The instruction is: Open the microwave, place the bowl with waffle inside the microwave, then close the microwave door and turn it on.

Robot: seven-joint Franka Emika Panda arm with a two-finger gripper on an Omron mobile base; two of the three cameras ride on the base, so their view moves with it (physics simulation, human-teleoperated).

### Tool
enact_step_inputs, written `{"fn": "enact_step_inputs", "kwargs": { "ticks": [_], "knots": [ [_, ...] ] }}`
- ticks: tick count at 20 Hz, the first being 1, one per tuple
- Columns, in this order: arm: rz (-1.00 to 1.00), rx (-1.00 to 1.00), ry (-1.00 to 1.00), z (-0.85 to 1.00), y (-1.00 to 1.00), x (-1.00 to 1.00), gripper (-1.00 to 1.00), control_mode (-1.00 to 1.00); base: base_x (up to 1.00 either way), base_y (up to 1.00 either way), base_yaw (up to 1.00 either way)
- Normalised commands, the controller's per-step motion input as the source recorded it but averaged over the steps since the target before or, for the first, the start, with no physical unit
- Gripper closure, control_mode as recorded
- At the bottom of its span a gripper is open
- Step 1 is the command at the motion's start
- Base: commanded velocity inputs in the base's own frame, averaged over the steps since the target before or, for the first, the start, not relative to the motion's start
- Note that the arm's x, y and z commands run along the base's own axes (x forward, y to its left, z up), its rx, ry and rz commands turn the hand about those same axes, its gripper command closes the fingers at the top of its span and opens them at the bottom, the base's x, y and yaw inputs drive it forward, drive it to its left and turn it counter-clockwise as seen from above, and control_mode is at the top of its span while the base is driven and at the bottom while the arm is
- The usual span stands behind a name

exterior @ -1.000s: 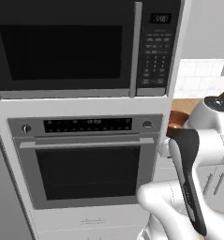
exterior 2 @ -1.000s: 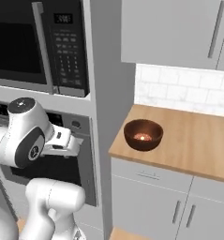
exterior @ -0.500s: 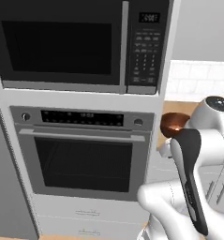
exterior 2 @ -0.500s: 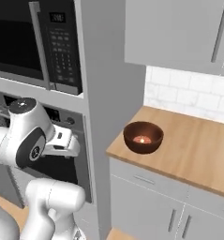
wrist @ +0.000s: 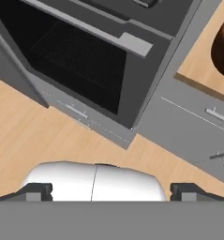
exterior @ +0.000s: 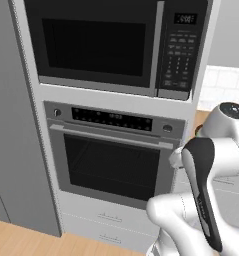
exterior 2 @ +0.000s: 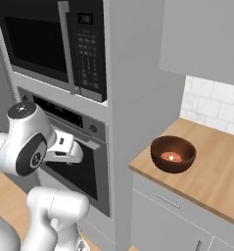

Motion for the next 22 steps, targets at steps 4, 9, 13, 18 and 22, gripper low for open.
{"fn": "enact_step_inputs", "kwargs": {
  "ticks": [4,9,13,18,22],
  "knots": [
    [-0.01,0.0,-0.16,0.57,0.01,-0.01,-1.0,-1.0,0.0,0.0,0.0],
    [-0.26,-0.01,-0.09,0.76,0.34,0.0,-1.0,-1.0,0.0,0.0,0.0],
    [-0.29,-0.01,0.0,0.73,0.44,0.0,-1.0,-1.0,0.0,0.0,0.0],
    [-0.21,0.0,-0.06,0.62,0.33,0.0,-1.0,-1.0,0.0,0.0,0.0],
    [-0.08,0.0,-0.03,0.35,0.14,0.09,-1.0,-1.0,0.0,0.0,0.0]
  ]
}}
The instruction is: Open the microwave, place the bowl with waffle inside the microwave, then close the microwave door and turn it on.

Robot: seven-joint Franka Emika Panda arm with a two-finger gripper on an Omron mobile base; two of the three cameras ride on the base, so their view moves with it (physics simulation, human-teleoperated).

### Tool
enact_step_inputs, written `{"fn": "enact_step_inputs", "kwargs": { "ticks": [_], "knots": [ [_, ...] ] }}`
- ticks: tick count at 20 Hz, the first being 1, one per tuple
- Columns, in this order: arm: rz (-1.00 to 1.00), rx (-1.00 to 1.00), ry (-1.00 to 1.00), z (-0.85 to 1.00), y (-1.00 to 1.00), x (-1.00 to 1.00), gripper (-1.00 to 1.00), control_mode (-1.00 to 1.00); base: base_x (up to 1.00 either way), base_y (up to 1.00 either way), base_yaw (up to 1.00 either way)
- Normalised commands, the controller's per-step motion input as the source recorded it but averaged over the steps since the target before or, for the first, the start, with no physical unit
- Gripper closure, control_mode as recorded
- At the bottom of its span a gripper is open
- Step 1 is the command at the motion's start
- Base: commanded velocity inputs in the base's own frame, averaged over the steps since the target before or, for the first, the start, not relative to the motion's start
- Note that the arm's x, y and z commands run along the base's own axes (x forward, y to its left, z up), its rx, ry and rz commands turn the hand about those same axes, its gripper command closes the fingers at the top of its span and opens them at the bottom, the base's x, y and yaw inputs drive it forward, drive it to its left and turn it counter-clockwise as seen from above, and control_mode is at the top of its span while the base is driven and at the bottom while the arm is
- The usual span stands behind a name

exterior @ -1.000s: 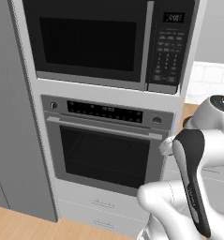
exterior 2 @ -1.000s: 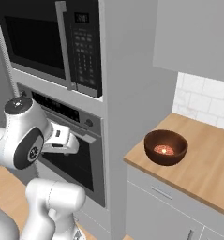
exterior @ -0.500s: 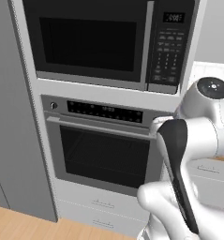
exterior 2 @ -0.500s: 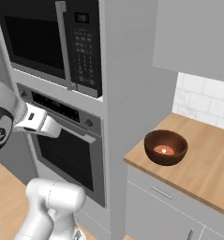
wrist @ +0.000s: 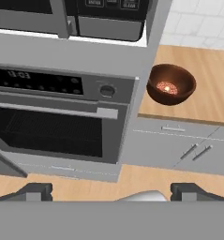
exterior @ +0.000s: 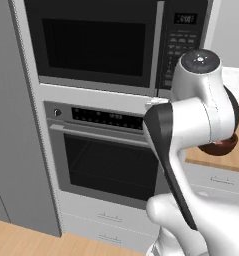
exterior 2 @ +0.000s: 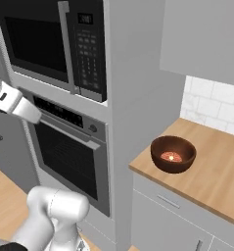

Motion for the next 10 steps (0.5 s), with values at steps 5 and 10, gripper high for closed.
{"fn": "enact_step_inputs", "kwargs": {
  "ticks": [5,10],
  "knots": [
    [-0.04,0.0,-0.02,0.21,0.18,0.09,-1.0,-1.0,0.0,0.0,0.0],
    [-0.07,0.0,-0.08,0.2,0.13,0.04,-1.0,-1.0,0.0,0.0,0.0]
  ]
}}
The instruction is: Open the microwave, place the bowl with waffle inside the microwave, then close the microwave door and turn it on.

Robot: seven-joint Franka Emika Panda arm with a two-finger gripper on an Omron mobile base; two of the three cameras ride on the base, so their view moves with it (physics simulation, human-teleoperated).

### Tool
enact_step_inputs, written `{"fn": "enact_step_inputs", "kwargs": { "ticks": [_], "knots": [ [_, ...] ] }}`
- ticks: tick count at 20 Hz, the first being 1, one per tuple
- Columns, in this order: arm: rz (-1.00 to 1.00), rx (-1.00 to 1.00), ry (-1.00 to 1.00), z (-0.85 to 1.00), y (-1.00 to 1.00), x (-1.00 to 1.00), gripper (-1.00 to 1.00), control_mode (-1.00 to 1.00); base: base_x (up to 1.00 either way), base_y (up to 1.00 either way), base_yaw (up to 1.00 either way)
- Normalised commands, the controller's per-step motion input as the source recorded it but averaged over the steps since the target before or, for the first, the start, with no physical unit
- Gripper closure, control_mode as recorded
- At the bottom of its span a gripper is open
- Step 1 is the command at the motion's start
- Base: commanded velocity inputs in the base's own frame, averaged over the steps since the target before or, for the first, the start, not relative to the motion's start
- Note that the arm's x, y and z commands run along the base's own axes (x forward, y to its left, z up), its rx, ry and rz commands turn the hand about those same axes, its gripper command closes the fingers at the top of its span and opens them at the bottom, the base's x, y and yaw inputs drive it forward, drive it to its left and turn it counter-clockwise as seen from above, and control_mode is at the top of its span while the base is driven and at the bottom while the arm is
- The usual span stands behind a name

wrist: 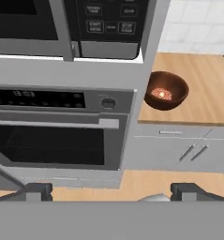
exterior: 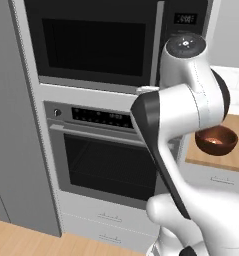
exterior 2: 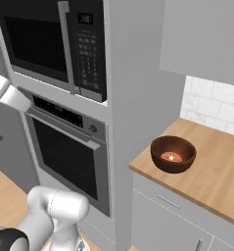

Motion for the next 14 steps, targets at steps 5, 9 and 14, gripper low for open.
{"fn": "enact_step_inputs", "kwargs": {
  "ticks": [5,9,14],
  "knots": [
    [-0.02,-0.01,-0.13,0.17,0.03,0.31,-1.0,-1.0,0.0,0.0,0.0],
    [0.03,0.0,-0.23,0.0,-0.01,0.55,-1.0,-1.0,0.0,0.0,0.0],
    [0.11,-0.01,-0.24,0.0,-0.05,0.57,-1.0,-1.0,0.0,0.0,0.0]
  ]
}}
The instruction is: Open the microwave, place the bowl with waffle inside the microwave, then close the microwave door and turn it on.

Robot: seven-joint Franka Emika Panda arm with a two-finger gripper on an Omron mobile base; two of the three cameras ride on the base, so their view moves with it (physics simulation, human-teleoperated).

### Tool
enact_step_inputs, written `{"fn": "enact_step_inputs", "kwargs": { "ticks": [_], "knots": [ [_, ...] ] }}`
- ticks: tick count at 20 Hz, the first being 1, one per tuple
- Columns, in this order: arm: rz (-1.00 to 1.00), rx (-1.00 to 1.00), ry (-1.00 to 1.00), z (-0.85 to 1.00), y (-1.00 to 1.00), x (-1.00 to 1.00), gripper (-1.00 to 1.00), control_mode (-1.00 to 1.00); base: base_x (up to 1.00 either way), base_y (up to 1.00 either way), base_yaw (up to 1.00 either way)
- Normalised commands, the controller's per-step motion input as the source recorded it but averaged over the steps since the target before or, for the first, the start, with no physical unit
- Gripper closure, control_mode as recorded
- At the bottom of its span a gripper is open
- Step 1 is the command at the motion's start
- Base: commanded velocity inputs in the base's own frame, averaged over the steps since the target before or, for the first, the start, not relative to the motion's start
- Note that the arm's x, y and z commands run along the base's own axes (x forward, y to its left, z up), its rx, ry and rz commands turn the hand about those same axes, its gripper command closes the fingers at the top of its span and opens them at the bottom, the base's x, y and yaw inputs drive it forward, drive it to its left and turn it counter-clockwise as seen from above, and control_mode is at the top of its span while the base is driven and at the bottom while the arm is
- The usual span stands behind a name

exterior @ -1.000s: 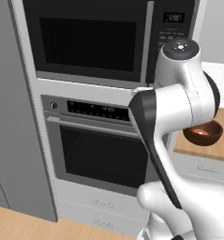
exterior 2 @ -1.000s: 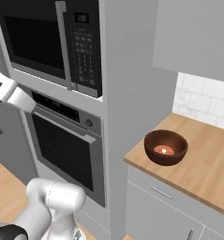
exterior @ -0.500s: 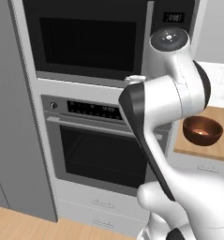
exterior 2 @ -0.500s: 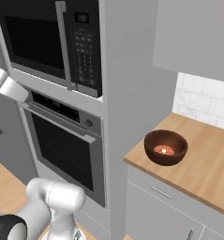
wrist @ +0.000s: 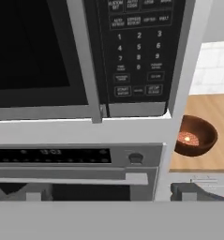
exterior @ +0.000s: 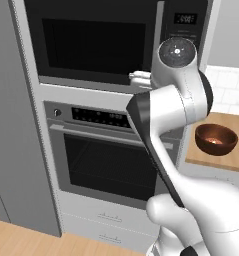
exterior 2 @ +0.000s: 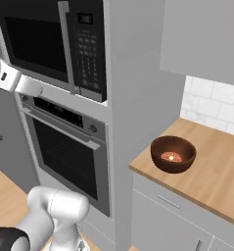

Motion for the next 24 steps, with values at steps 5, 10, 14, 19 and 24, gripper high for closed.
{"fn": "enact_step_inputs", "kwargs": {
  "ticks": [5,10,14,19,24],
  "knots": [
    [0.09,-0.03,-0.12,0.0,-0.13,0.56,-1.0,-1.0,0.0,0.0,0.0],
    [0.08,-0.2,0.05,0.01,-0.05,0.64,-1.0,-1.0,0.0,0.0,0.0],
    [0.04,-0.2,0.05,0.0,0.0,0.58,-1.0,-1.0,0.0,0.0,0.0],
    [0.0,-0.08,0.0,0.0,0.0,0.61,-1.0,-1.0,0.0,0.0,0.0],
    [-0.01,-0.05,0.0,0.0,0.0,0.5,-1.0,-1.0,0.0,0.0,0.0]
  ]
}}
